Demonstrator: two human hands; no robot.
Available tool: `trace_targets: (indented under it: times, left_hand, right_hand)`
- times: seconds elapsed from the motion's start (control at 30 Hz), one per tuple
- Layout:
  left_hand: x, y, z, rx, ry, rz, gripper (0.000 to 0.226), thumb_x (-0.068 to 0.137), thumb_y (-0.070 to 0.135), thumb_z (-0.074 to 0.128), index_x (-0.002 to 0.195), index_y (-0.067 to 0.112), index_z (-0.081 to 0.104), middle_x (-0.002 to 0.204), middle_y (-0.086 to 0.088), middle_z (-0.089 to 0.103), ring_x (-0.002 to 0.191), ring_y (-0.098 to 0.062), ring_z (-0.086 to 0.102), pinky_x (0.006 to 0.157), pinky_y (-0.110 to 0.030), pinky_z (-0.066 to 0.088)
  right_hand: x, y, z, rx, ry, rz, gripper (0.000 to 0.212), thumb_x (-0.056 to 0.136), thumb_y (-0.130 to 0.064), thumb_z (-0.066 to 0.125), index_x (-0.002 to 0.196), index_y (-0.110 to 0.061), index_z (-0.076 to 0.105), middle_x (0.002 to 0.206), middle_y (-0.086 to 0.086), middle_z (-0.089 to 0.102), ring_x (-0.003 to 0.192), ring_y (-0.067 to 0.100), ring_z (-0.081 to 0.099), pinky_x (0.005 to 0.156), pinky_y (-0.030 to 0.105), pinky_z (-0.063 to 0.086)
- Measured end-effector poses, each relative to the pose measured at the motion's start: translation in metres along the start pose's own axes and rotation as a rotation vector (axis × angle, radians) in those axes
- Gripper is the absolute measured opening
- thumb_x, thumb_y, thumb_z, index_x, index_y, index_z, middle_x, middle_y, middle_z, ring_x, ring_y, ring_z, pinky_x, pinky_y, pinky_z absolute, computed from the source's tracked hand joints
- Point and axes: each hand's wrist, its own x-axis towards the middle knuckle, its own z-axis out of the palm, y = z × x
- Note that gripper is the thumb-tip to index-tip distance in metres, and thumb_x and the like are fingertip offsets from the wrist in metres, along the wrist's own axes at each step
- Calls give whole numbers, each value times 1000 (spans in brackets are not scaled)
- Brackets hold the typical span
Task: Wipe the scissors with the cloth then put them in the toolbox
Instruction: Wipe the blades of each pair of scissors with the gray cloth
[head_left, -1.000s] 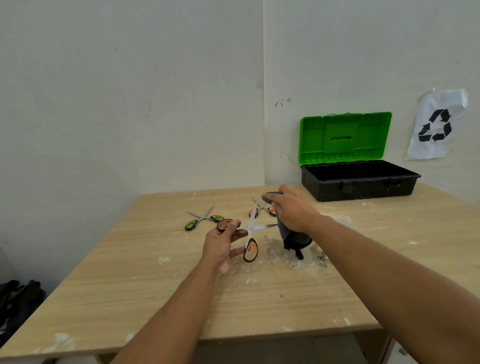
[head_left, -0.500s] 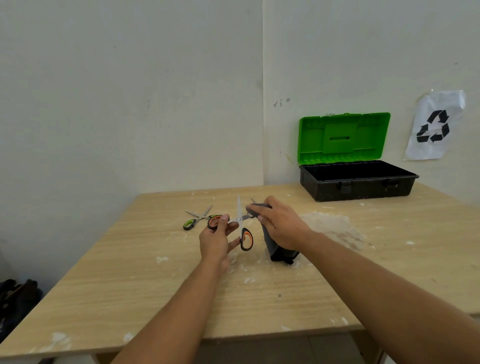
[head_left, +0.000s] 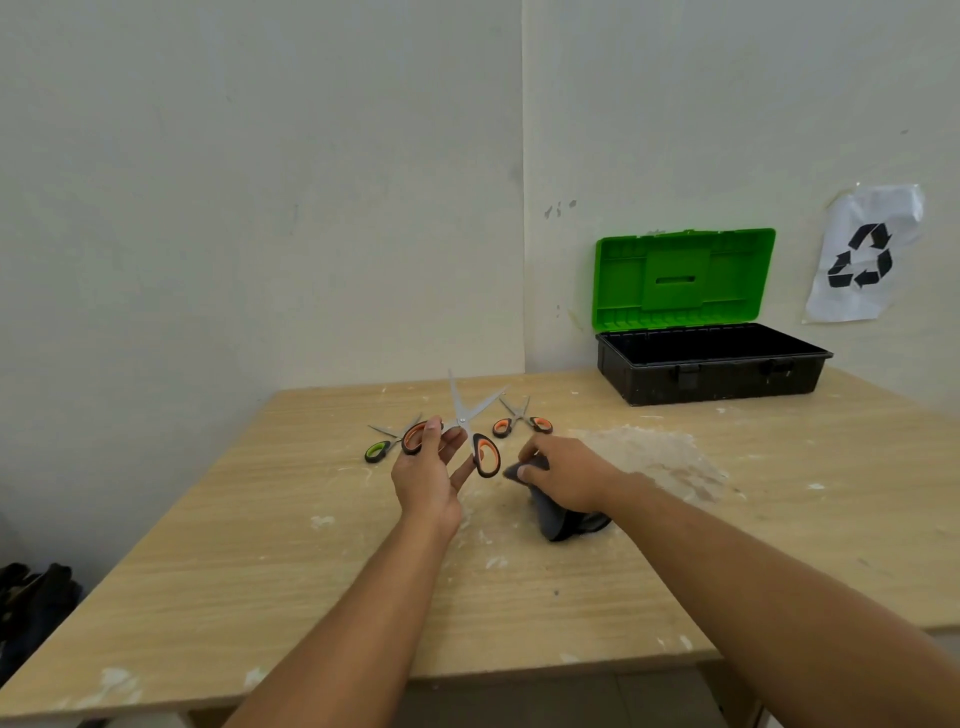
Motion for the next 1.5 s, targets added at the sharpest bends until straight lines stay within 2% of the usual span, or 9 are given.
trace_targets:
  times: [0.13,0.23,0.3,0.53,0.7,0.9,1.17,1.33,1.5]
  left_hand:
    - [-2,-1,6,-27,6,0,15,98,20,63,107,10,66,84,-6,74,84,-18,74,58,-36,60]
    - [-2,-3,10,-47,1,2,13,97,20,63,104,10,66,85,-7,74,84,-18,74,60,-37,60]
    - [-3,-4,12,-56,-15,-3,13,98,21,63,104,10,66,84,-6,73,84,-18,74,61,-37,60]
    - [5,3,0,55,-96,-20,20,99,26,58,97,10,71,84,-5,73,72,-17,70,69,-32,57]
    - [10,4,-8,285,-200,-34,10,94,11,65,101,11,73,81,-3,74,74,-15,68,62,-25,50]
    - [0,-5,3,279,-298,-86,11,88,2,71,98,6,69,85,-10,77,77,-20,74,62,-20,55]
    - [-7,-14,27,243,-352,-36,10,85,-1,73,92,2,67,82,-12,77,77,-20,74,66,-20,57]
    - [-6,-26,38,280,-384,-40,13,85,-1,73,95,2,65,85,-14,77,83,-24,75,73,-24,59]
    - [-4,-31,57,350,-500,-81,17,86,-1,72,98,4,62,91,-18,76,90,-26,75,72,-24,58]
  right_hand:
    - [-7,-13,4,-34,177,-5,34,101,-47,41,106,-26,68,116,-3,55,112,18,44,96,45,38]
    - [-13,-30,1,288,281,-73,39,101,-47,45,82,-20,66,77,-7,61,77,8,55,74,33,43]
    - [-16,-42,-2,490,262,-77,27,98,-41,57,83,-24,70,66,-11,64,60,3,60,56,20,46]
    - [-10,-31,-14,578,361,27,14,93,-28,68,85,-19,76,75,-2,74,70,15,68,62,29,55]
    - [-8,-17,-17,642,438,109,17,92,-26,69,76,-25,74,69,-7,74,63,8,64,59,23,54]
    - [-6,-19,-12,744,495,176,19,91,-26,70,73,-21,75,67,-4,74,53,2,57,60,25,47]
    - [-4,-11,-21,708,405,270,22,97,-27,63,84,-14,75,69,5,70,52,11,57,50,24,50]
    - [-4,-10,-41,467,313,261,65,81,-66,63,69,-2,69,58,5,57,51,17,51,52,30,44]
    - [-7,6,-58,397,314,244,58,74,-58,76,68,-1,67,56,3,50,53,17,44,53,29,36]
